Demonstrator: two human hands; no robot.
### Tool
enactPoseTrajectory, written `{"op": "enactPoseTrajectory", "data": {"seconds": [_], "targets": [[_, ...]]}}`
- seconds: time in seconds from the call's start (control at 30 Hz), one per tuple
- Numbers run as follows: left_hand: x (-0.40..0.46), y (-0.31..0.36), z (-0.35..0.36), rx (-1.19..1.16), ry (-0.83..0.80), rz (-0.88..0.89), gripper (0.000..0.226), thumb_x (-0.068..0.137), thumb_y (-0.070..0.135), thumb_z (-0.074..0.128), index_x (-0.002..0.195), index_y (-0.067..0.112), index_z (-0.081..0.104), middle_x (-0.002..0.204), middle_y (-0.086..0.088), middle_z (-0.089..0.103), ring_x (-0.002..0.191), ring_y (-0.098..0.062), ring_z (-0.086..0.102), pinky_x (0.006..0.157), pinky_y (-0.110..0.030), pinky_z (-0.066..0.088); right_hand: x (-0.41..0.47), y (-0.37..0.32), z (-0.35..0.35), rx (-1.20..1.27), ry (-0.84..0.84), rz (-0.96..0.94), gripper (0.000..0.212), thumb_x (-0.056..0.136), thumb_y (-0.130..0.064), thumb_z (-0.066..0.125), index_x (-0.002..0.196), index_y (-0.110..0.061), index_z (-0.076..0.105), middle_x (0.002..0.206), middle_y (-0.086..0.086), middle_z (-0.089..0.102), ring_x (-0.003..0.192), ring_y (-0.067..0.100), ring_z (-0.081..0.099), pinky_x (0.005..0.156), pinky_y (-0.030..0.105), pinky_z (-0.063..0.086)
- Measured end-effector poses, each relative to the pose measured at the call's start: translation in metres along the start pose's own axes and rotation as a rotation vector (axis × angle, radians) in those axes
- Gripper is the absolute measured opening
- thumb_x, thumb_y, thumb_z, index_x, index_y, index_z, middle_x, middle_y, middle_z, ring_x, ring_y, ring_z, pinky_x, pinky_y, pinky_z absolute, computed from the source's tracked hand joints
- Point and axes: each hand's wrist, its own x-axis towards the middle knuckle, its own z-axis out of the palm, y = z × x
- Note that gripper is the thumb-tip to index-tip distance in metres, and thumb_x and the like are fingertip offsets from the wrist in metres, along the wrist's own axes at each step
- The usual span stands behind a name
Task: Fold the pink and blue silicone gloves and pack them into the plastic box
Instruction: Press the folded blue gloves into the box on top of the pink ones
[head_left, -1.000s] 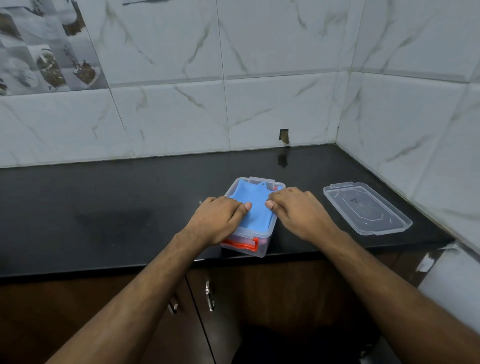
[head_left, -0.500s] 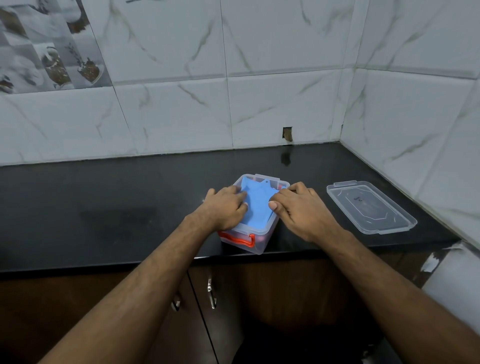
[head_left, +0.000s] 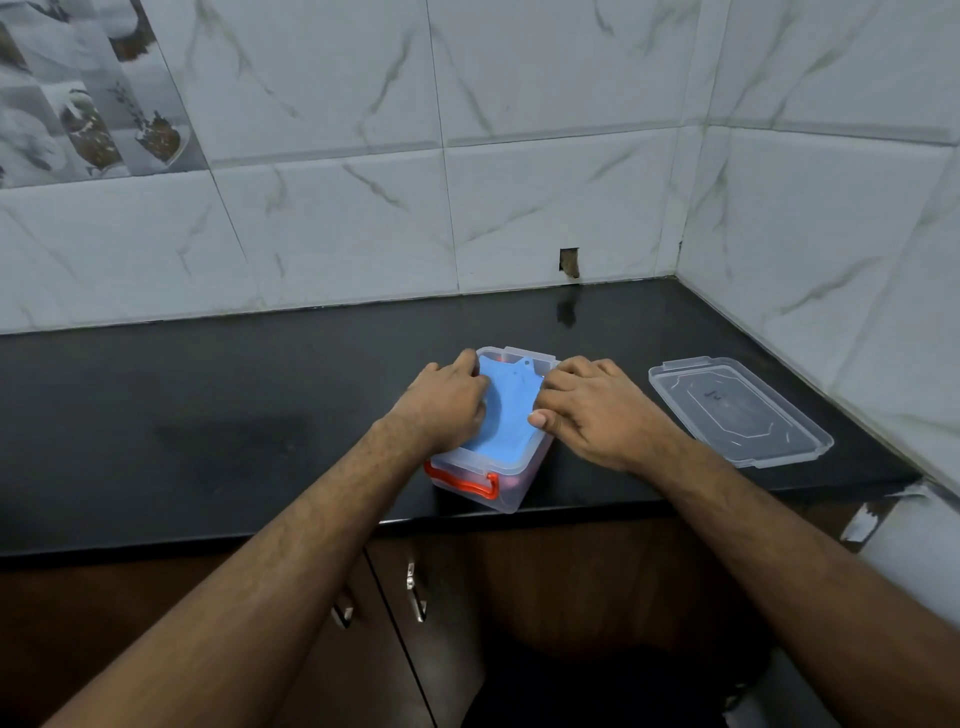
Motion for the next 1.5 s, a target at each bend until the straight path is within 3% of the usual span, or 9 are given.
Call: {"op": "enactPoseTrajectory", "data": {"seconds": [0.17,0.57,0.73,0.9,1.03,1.17,1.3,1.4,1.5], "targets": [[0.005,0.003,0.003,0.059,-0.043,-0.03,0.039,0.104,0.025,0.037,0.13,0.015,0.063,0.135,-0.006,0.055,0.118,-0.023,0.057,0.1,-0.041,0.039,-0.002,0.008,0.001,0.036,-0.009,-0.053,0.06,0.103,-0.061,0.012,0.103,-0.03,0.063,0.108,-0.012,0.064,0.114,0.015,0.051,0.099,0.038,0.036],[0.019,0.002,0.016,-0.01,-0.03,-0.072,0.041,0.099,0.021,0.037,0.137,0.022,0.054,0.126,-0.003,0.066,0.115,-0.023,0.056,0.098,-0.042,0.037,0.004,0.004,0.02,0.186,0.076,-0.025,0.069,0.1,-0.068,0.01,0.074,-0.022,0.055,0.08,-0.007,0.047,0.085,0.014,0.042,0.074,0.032,0.031],[0.015,0.0,0.017,-0.027,-0.016,-0.026,0.052,0.104,0.029,0.038,0.155,0.032,0.039,0.145,-0.002,0.054,0.13,-0.023,0.049,0.105,-0.046,0.035,-0.006,-0.005,0.033,0.288,0.193,0.06,0.042,0.108,-0.051,0.022,0.09,-0.027,0.051,0.091,-0.014,0.046,0.09,0.005,0.04,0.08,0.028,0.031],[0.015,0.001,0.015,-0.094,0.086,-0.066,0.049,0.107,0.041,0.04,0.154,0.031,0.043,0.134,-0.002,0.054,0.125,-0.022,0.052,0.104,-0.044,0.036,-0.015,-0.013,0.033,0.26,0.212,0.081,0.035,0.109,-0.045,0.025,0.104,-0.026,0.055,0.108,-0.008,0.055,0.109,0.012,0.052,0.087,0.034,0.043],[0.006,0.002,0.008,-0.193,0.21,-0.073,0.038,0.107,0.035,0.045,0.141,0.027,0.06,0.123,0.001,0.059,0.114,-0.02,0.058,0.098,-0.039,0.039,-0.02,-0.012,0.028,0.233,0.192,0.071,0.04,0.109,-0.046,0.025,0.113,-0.026,0.059,0.12,-0.007,0.056,0.116,0.012,0.054,0.087,0.032,0.042],[-0.009,0.007,-0.001,-0.26,0.302,0.076,0.035,0.108,0.036,0.044,0.101,0.017,0.073,0.093,0.003,0.065,0.089,-0.02,0.061,0.081,-0.036,0.041,-0.027,-0.015,0.024,0.178,0.186,0.011,0.05,0.108,-0.049,0.026,0.129,-0.022,0.062,0.133,-0.004,0.059,0.127,0.015,0.054,0.093,0.033,0.043],[-0.027,0.009,-0.002,-0.437,0.121,0.194,0.048,0.108,0.041,0.032,0.114,0.018,0.074,0.111,0.004,0.075,0.1,-0.015,0.065,0.09,-0.039,0.048,-0.032,-0.022,0.022,0.107,0.129,-0.105,0.048,0.106,-0.052,0.034,0.136,-0.024,0.059,0.138,-0.004,0.057,0.134,0.015,0.048,0.102,0.035,0.042],[-0.032,0.008,-0.005,-0.413,-0.045,0.188,0.059,0.103,0.045,0.022,0.119,0.019,0.073,0.117,0.0,0.075,0.103,-0.016,0.065,0.095,-0.042,0.049,-0.032,-0.027,0.022,0.064,0.144,-0.112,0.04,0.103,-0.048,0.045,0.132,-0.025,0.06,0.136,-0.002,0.059,0.129,0.018,0.053,0.098,0.037,0.047],[-0.035,0.007,-0.006,-0.42,-0.03,0.191,0.051,0.108,0.041,0.028,0.122,0.018,0.072,0.123,-0.002,0.074,0.112,-0.017,0.065,0.1,-0.042,0.048,-0.032,-0.03,0.023,0.015,0.189,-0.11,0.036,0.101,-0.043,0.045,0.126,-0.026,0.064,0.129,0.004,0.063,0.119,0.022,0.061,0.087,0.037,0.05]]}}
